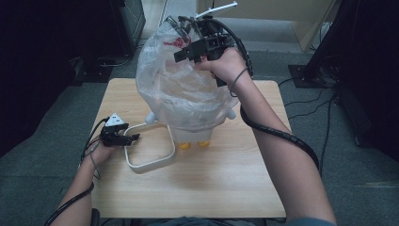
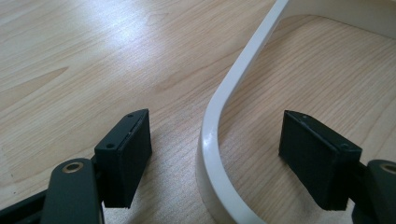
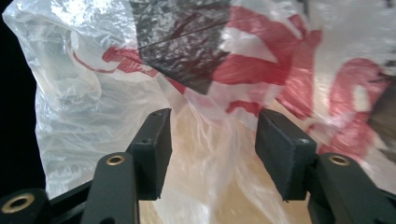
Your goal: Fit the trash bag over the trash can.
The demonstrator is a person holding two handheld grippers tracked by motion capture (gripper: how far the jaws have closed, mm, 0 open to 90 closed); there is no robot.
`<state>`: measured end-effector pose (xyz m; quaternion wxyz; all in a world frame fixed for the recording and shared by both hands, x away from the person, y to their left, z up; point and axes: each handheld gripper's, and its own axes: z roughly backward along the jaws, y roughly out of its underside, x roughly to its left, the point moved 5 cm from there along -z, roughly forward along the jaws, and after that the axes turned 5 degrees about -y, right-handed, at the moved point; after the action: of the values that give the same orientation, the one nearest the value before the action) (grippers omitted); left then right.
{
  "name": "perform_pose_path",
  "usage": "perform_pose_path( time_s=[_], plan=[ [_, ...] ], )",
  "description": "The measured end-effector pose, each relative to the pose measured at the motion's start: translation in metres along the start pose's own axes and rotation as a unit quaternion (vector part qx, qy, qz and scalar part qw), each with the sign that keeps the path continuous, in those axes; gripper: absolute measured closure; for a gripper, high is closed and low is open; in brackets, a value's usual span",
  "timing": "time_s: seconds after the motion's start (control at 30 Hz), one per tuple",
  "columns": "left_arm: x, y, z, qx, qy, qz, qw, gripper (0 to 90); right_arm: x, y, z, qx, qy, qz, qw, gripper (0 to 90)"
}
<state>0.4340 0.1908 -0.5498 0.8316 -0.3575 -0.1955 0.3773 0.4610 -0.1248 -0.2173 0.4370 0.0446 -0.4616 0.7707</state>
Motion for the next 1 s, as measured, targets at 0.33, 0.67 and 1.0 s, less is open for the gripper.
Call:
perform_pose_path(
  time_s=[0.33,0.67,1.0],
  plan=[
    [0.0,0.0,0.0,0.0,0.0,0.0,1.0,25.4,-0.003,-0.001,0.028,-0.02,-0.025,-0.02,0.9993,58.7],
    [-0.001,0.0,0.0,0.0,0.0,0.001,1.0,25.4,0.042,-0.033,0.025,-0.094,-0.092,0.008,0.9913,59.5],
    [0.0,0.0,0.0,-0.001,0.003,0.001,1.0,25.0,0.026,-0.023,-0.044,-0.042,-0.056,0.009,0.9975,60.6]
  ],
)
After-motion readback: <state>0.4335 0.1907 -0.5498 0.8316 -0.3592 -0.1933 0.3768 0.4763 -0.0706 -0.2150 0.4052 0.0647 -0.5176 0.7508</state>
